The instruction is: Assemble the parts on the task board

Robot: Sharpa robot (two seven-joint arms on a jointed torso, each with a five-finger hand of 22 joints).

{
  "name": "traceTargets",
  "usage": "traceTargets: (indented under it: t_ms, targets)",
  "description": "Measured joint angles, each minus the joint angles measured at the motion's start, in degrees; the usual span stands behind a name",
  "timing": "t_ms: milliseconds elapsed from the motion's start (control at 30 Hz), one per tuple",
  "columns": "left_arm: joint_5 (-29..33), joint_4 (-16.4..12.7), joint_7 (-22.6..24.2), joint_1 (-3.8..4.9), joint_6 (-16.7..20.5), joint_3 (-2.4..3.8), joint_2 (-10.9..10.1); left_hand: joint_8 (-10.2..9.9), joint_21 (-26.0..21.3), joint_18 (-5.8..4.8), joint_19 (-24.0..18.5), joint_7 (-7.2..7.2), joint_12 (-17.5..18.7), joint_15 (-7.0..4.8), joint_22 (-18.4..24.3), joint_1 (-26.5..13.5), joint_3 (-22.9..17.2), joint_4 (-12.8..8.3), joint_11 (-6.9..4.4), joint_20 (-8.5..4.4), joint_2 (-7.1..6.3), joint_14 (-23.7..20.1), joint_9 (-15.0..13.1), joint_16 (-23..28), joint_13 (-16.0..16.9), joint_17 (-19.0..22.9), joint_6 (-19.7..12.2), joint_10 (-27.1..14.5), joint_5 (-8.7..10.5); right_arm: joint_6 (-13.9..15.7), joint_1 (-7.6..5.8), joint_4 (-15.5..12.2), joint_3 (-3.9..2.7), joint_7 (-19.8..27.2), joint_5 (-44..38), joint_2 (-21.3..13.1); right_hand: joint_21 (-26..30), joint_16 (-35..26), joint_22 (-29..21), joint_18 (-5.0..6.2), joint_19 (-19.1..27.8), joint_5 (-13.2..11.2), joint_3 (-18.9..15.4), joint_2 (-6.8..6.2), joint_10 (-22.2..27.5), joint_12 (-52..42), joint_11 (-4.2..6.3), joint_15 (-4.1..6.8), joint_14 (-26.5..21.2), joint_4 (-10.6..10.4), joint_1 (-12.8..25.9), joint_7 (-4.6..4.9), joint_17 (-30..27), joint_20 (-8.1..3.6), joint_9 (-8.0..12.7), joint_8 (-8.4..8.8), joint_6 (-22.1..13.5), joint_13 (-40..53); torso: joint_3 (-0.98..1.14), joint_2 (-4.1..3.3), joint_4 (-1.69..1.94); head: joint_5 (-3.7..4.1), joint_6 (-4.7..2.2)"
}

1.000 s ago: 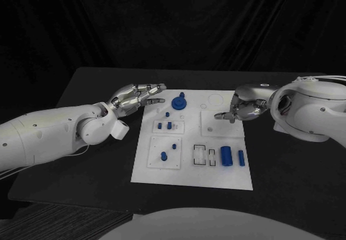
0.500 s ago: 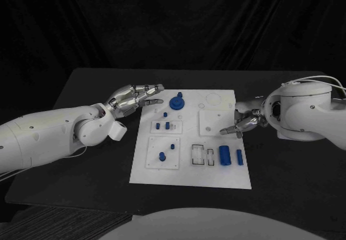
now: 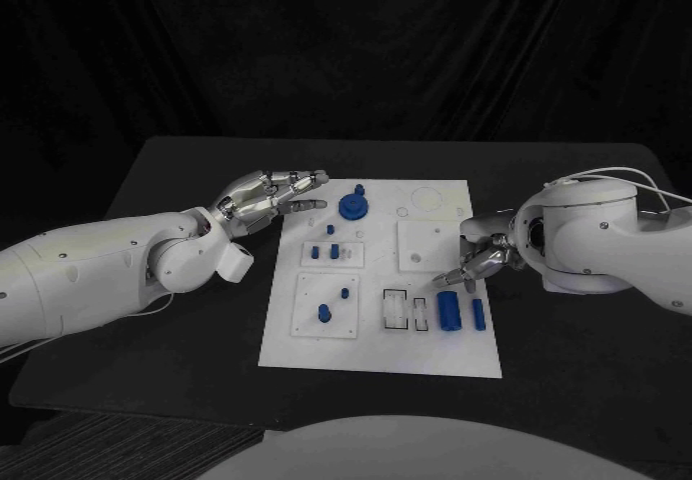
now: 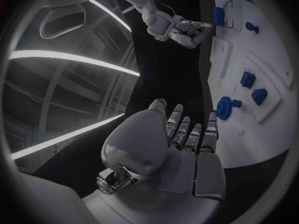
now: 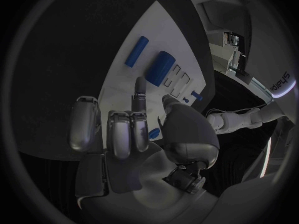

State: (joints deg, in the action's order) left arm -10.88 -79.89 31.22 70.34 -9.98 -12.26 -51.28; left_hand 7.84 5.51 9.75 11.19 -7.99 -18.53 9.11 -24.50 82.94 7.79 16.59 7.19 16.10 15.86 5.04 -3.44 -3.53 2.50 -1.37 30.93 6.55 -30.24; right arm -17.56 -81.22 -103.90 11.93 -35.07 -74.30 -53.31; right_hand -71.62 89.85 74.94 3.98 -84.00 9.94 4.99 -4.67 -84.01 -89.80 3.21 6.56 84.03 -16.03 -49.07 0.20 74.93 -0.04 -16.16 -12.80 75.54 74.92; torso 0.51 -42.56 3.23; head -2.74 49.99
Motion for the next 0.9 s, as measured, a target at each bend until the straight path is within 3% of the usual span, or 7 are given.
traceTargets:
  t_ms: [567,900]
  targets:
    - [0.0,0.1,-0.3,-0.08,-0.3,0.01,0.1,0.0,0.0,0.00,0.0,0.00,0.0,0.00,0.0,0.0,-0.2,-0.2,0.00,0.00,-0.01,0.0,0.0,0.0,0.0,0.0,0.0,0.0,0.00,-0.1,2.26,0.8,-0.01,-0.6,0.7,1.3,1.3,0.0,0.0,0.01,0.0,0.0,-0.3,-0.06,0.0,0.0,0.41,0.00,0.0,0.3,-1.1,-0.42,0.0,0.01,-1.9,-0.23,0.4,0.0,0.06,-0.04,0.02,-0.14,0.00]
    - [0.0,0.1,-0.4,-0.15,-0.5,0.00,0.1,0.0,0.0,0.00,0.2,0.00,0.0,0.00,0.0,0.2,-0.2,-0.2,0.00,0.21,-0.23,0.0,0.0,0.0,0.0,0.0,0.0,0.0,0.00,-0.1,3.43,1.9,-0.02,-0.6,0.7,2.6,3.2,0.0,0.0,0.01,0.4,0.7,-0.8,0.13,0.0,0.0,0.41,0.00,0.0,0.1,-2.1,-0.42,0.0,-0.36,-4.7,-0.51,-0.4,0.0,0.07,-0.07,-0.01,0.10,0.00]
